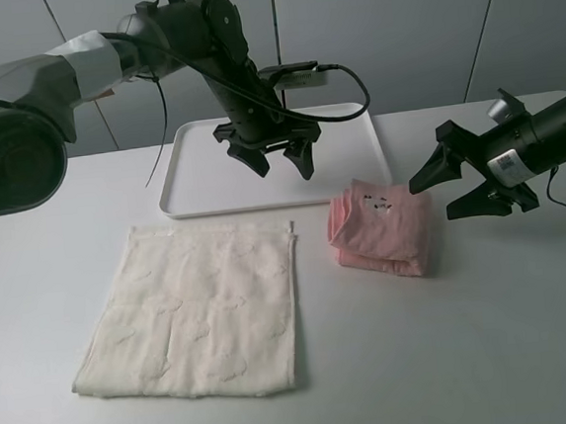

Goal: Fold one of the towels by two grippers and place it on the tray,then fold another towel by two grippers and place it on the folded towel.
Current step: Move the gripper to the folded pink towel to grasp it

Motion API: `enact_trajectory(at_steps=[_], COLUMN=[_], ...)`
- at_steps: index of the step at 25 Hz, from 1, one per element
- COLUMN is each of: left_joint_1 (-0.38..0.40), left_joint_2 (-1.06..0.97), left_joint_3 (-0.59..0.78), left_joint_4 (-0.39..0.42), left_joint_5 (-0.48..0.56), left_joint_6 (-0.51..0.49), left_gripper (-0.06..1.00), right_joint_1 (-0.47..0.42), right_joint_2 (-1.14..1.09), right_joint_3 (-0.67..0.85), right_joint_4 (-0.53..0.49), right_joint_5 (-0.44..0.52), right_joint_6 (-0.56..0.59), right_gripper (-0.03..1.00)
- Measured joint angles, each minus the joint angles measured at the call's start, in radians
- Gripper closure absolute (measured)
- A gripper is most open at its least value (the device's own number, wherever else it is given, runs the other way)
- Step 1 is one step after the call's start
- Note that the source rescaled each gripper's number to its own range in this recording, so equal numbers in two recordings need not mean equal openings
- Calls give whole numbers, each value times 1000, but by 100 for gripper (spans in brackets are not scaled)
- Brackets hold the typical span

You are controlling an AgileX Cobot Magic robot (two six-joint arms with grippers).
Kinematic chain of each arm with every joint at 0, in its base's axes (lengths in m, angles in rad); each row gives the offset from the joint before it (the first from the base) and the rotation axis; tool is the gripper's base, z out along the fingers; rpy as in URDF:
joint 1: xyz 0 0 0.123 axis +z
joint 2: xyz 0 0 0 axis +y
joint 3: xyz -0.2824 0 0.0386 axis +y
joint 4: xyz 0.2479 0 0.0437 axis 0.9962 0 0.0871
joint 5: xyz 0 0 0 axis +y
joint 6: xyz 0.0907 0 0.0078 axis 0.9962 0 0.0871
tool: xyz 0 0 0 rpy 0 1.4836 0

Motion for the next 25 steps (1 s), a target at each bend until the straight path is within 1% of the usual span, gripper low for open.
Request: enact_trajectory(at_steps=[8, 13, 15, 21, 23, 25], left_joint_1=[-2, -2, -2, -2, -2, -2], left_joint_2=[0, 0, 0, 0, 0, 0], left_joint_3=[0, 0, 0, 0, 0, 0], left_joint_4=[-2, -3, -3, -5, -5, -5], left_joint_5=[0, 0, 0, 0, 0, 0], left_joint_6=[2, 2, 2, 2, 2, 2], left_gripper=[-1, -1, -1, -1, -1, -1], right_joint_1=[0, 2, 17, 101, 112, 116], right_joint_2=[106, 117, 117, 117, 117, 117], right_joint_3=[-2, -2, -2, -2, -2, -2], right_joint_4=[10, 74, 85, 86, 86, 86], right_joint_5=[-11, -22, -36, -102, -118, -130], right_joint_6=[-8, -50, -61, -68, -68, -68], right_gripper=[25, 25, 25, 26, 32, 46])
